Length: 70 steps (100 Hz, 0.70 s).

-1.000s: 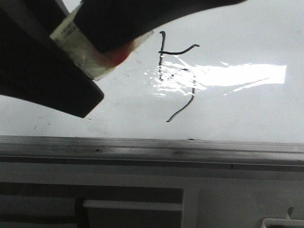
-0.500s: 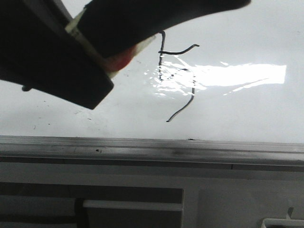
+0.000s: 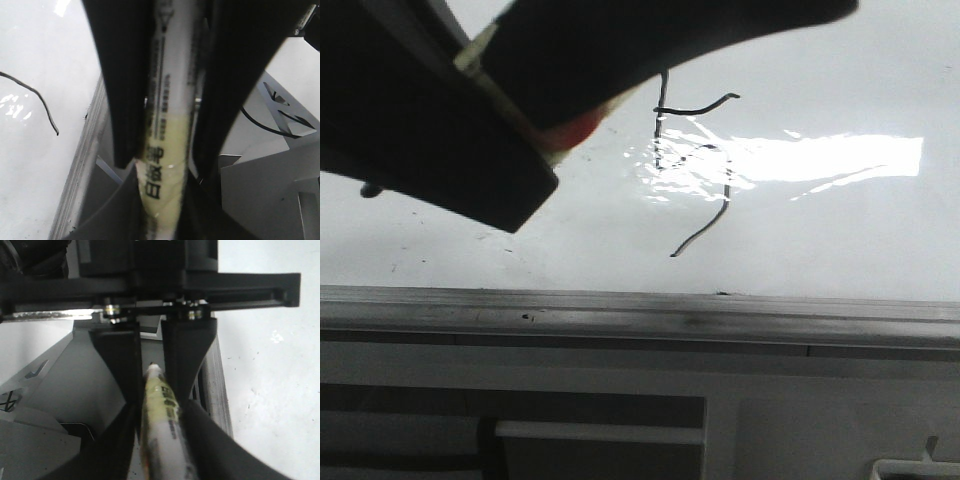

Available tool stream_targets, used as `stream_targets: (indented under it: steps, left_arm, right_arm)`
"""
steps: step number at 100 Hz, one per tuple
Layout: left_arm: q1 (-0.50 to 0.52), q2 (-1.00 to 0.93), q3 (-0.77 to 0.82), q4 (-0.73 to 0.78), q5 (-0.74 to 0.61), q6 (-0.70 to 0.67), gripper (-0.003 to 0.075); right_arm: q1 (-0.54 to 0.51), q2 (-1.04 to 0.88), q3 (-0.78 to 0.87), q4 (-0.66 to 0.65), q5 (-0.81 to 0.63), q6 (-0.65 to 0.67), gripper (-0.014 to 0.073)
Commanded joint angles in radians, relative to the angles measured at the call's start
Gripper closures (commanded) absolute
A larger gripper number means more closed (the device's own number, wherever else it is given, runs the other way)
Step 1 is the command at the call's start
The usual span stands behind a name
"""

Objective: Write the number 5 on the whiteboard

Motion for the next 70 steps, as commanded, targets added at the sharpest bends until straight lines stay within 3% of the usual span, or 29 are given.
stream_targets:
  steps: [1, 6, 13, 32, 45, 57, 70]
  left_arm:
    - [0.0, -0.018, -0.037, -0.069, -0.038, -0.021, 0.0741]
    - [0.0, -0.018, -0.037, -0.069, -0.028, -0.021, 0.0741]
    - [0.0, -0.018, -0.037, -0.069, -0.01, -0.021, 0.0741]
    - [0.0, -0.018, -0.018, -0.069, -0.026, -0.082, 0.0741]
    - [0.0, -0.018, 0.026, -0.071, -0.144, -0.168, 0.0741]
    - [0.0, -0.018, 0.076, -0.15, -0.34, -0.287, 0.0741]
    - [-0.012, -0.016, 0.141, -0.361, -0.546, -0.33, 0.0741]
  right_arm:
    - [-0.001, -0.018, -0.027, 0.026, 0.007, 0.021, 0.0201]
    - [-0.001, -0.023, -0.027, 0.026, 0.01, 0.021, 0.0106]
    - [-0.001, -0.048, -0.027, 0.026, 0.011, 0.022, 0.0055]
    - [-0.037, -0.149, -0.027, 0.024, 0.001, 0.023, 0.0073]
    - [-0.109, -0.228, -0.027, 0.024, -0.029, 0.034, 0.0081]
    - [-0.197, -0.288, -0.027, 0.024, -0.05, 0.106, 0.0234]
    - [-0.281, -0.328, -0.027, 0.024, 0.0, 0.12, 0.0577]
